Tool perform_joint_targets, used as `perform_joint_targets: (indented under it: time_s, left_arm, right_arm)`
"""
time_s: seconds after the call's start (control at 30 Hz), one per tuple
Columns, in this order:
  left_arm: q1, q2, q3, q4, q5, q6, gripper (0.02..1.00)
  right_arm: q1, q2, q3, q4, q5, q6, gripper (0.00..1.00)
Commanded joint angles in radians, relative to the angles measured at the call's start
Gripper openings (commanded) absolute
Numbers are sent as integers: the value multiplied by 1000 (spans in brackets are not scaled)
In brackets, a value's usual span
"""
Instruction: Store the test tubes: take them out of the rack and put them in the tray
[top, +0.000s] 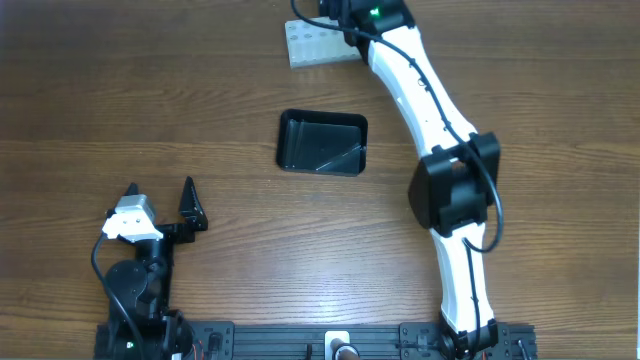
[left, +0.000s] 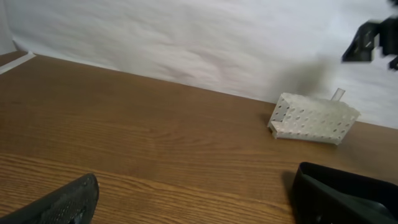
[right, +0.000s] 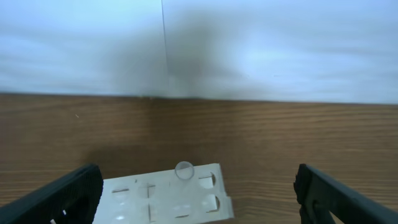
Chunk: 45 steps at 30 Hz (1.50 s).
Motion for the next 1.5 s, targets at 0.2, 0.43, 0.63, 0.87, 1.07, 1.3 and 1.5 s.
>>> perform_joint_targets:
  time_s: [0.2, 0.43, 0.63, 0.87, 1.07, 1.3, 1.5]
  left_arm:
    - [-5, -7, -4, -1, 11, 12, 998]
    - [-5, -7, -4, -1, 11, 12, 998]
    - [-5, -7, -4, -1, 11, 12, 996]
    - [-5, -7, -4, -1, 11, 12, 998]
    - [-5, -7, -4, -1, 11, 12, 996]
    - [-5, -7, -4, -1, 11, 12, 998]
    - [-5, -7, -4, -1, 11, 12, 996]
  right_arm:
    - [19, 82, 16, 54, 8, -7, 958]
    - [26, 116, 16, 87, 8, -7, 961]
    - [33, 142, 16, 111, 8, -12, 952]
    - [35, 159, 15, 132, 9, -34, 943]
    - [35, 175, 15, 150, 9, -41, 934]
    - [35, 185, 15, 158, 9, -41, 925]
    - [35, 196, 15, 166, 9, -41, 919]
